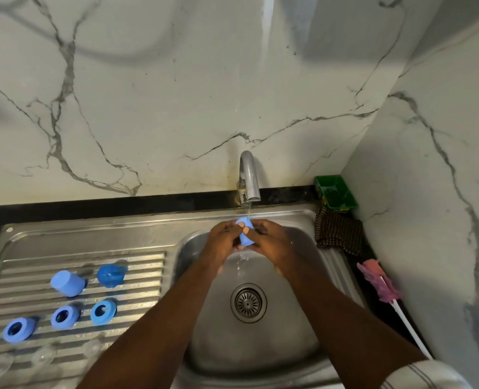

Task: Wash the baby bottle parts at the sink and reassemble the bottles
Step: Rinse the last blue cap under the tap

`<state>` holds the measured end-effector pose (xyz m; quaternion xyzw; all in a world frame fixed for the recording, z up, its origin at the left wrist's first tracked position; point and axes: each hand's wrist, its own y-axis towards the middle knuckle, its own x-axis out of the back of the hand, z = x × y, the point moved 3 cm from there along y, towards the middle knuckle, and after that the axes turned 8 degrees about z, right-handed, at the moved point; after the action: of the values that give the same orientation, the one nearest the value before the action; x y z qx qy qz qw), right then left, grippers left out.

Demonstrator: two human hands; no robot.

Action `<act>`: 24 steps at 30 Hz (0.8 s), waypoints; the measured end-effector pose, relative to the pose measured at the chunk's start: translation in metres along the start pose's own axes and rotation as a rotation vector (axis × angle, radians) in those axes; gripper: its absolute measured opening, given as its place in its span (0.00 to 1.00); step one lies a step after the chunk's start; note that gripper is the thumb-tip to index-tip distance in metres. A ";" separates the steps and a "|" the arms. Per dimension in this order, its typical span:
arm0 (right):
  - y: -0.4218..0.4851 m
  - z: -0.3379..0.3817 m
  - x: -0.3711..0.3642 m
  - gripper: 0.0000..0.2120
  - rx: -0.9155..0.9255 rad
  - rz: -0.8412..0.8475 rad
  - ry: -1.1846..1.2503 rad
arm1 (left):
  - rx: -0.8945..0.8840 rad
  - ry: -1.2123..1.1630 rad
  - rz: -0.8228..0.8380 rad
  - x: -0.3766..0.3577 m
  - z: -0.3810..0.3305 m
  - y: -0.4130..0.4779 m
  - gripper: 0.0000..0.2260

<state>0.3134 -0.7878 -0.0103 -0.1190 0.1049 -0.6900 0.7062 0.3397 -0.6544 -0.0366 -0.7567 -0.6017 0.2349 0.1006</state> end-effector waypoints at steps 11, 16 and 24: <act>0.002 0.005 -0.004 0.21 0.136 0.112 -0.354 | 0.266 -0.243 0.029 0.001 -0.012 -0.010 0.09; 0.007 0.005 0.001 0.18 0.108 0.014 -0.439 | 0.384 0.014 0.062 -0.003 -0.007 -0.016 0.14; 0.007 0.005 0.003 0.18 0.076 -0.137 -0.442 | 0.283 0.047 -0.038 0.018 0.005 -0.012 0.12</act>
<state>0.3219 -0.7909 -0.0072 -0.2476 -0.0868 -0.6970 0.6673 0.3297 -0.6347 -0.0393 -0.7286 -0.5743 0.2976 0.2251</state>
